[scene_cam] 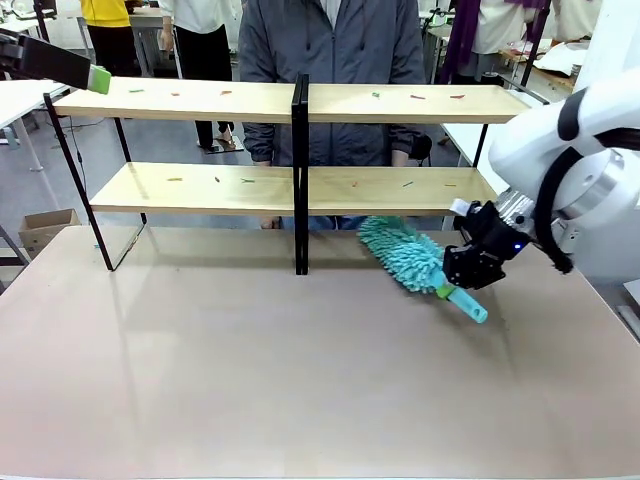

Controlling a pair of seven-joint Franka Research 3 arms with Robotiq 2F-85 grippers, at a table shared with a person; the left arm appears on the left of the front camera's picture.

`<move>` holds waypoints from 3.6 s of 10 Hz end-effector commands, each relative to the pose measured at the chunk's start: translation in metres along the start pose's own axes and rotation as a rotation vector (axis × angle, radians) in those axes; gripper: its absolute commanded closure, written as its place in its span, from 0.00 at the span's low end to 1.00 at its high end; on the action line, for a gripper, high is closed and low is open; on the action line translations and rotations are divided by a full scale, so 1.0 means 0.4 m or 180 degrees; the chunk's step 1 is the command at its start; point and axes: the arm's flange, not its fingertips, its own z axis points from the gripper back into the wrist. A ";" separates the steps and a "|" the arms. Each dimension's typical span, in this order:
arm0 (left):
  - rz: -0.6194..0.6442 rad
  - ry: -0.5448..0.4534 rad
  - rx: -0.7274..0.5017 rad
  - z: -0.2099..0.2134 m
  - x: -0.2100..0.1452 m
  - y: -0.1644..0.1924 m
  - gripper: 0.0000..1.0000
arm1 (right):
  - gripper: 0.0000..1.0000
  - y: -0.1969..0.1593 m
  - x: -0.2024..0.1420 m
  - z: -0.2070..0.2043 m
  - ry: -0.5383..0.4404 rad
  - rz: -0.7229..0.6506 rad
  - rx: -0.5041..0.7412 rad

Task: Clean the shelves.
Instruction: Clean a randomly selected level of the Shelf with the Duster.

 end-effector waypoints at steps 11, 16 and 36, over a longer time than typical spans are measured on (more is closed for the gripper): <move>0.0010 -0.0021 -0.0001 -0.002 -0.006 0.001 0.00 | 0.88 0.061 -0.106 0.076 -0.0575 -0.0573 -0.1278; 0.0010 -0.0021 -0.0001 -0.002 -0.006 0.001 0.00 | 0.88 0.027 -0.214 0.191 0.0125 -0.0378 -0.0437; 0.0010 -0.0021 -0.0001 -0.002 -0.006 0.001 0.00 | 0.88 -0.343 -0.641 0.924 -0.0959 0.2814 0.2486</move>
